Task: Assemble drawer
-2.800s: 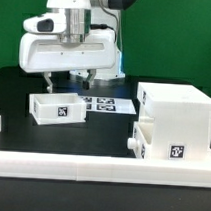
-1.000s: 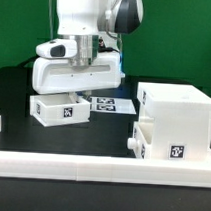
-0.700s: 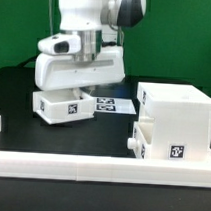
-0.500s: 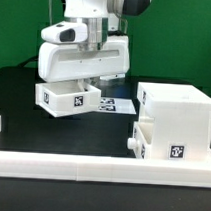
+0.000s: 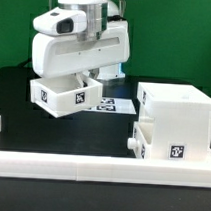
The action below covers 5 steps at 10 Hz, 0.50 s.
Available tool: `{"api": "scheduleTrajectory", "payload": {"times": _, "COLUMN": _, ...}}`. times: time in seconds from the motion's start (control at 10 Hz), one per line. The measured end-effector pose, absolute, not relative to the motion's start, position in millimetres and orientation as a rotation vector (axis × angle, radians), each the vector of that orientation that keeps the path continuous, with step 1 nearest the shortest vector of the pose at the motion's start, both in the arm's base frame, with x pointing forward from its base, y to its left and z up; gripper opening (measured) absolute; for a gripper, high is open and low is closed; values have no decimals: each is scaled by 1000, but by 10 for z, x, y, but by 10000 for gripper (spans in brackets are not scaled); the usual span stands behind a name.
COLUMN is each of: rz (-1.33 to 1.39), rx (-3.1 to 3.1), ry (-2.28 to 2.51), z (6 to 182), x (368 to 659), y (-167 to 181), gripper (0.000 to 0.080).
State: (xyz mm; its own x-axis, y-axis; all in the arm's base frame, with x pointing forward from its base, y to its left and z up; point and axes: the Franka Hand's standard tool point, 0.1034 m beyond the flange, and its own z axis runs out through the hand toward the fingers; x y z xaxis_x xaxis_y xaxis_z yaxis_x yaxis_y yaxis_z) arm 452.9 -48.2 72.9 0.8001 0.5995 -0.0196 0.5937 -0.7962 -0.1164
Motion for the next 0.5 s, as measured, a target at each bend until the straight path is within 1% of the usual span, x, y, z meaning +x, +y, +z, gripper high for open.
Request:
{"api": "scheduleTrajectory", "payload": {"times": 0.2, "rz": 76, "rx": -2820, "ry": -1116, "z": 725, "x": 4529, "y": -486, "gripper": 41}}
{"api": "scheduleTrajectory", "payload": {"times": 0.3, "rz": 62, "rx": -2732, "ry": -1308, "z": 720, "x": 4559, "y": -501, "gripper": 41}}
{"api": "scheduleTrajectory", "payload": {"times": 0.5, "rz": 18, "rx": -2602, "ry": -1575, "z": 761, "x": 4784, "y": -509, "gripper": 41}}
